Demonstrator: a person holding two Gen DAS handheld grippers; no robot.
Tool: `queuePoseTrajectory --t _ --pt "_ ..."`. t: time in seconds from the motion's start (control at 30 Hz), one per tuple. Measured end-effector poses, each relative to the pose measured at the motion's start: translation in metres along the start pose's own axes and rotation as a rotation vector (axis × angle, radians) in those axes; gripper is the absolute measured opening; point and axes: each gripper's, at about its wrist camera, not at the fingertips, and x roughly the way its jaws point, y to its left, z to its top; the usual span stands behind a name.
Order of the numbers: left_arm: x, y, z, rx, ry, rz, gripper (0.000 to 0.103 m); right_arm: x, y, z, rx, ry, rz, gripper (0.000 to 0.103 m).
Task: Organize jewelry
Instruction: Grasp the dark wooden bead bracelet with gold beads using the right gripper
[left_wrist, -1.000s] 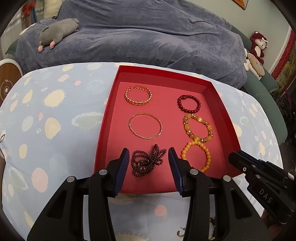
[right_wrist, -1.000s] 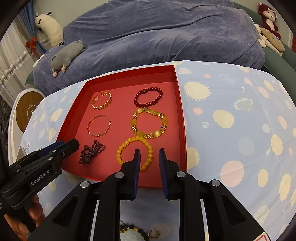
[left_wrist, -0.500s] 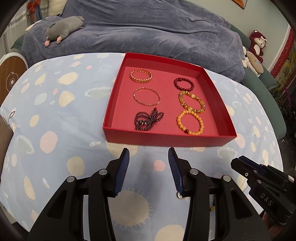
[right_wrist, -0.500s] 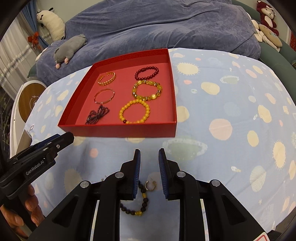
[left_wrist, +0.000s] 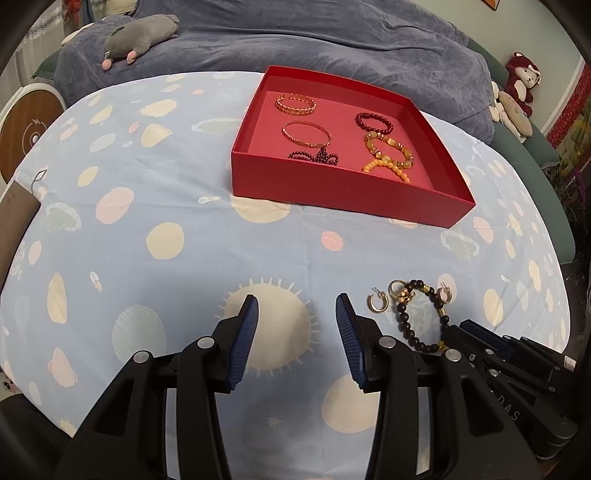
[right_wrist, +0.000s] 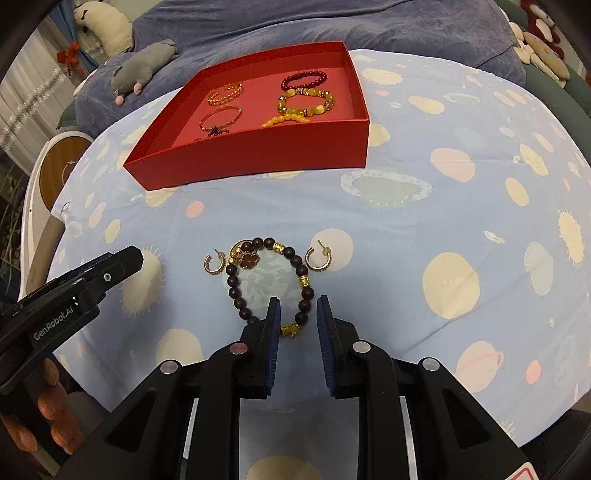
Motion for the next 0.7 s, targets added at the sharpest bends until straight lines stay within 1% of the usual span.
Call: queuePoseTrajectory --t 0.27,0.4,0.57,0.6,0.63,0.7 --pt "0.002 0.001 -0.008 0.000 0.013 0.008 0.042 0.011 0.002 0.001 -0.007 0.017 -0.009 0.021" --pt "0.004 0.001 -0.009 0.001 0.016 0.011 0.042 0.012 0.006 0.001 -0.032 0.010 -0.029 0.021" --pt "0.007 0.001 -0.010 0.000 0.021 0.011 0.042 0.013 0.009 0.001 -0.058 -0.001 -0.057 0.016" --pt "0.007 0.000 -0.010 0.000 0.023 0.011 0.042 0.013 0.009 0.000 -0.063 -0.002 -0.063 0.014" --pt "0.007 0.001 -0.011 0.001 0.024 0.012 0.042 0.013 0.008 0.000 -0.063 -0.001 -0.061 0.009" --pt "0.008 0.000 -0.012 0.001 0.028 0.011 0.042 0.012 0.006 0.000 -0.051 0.002 -0.047 0.009"
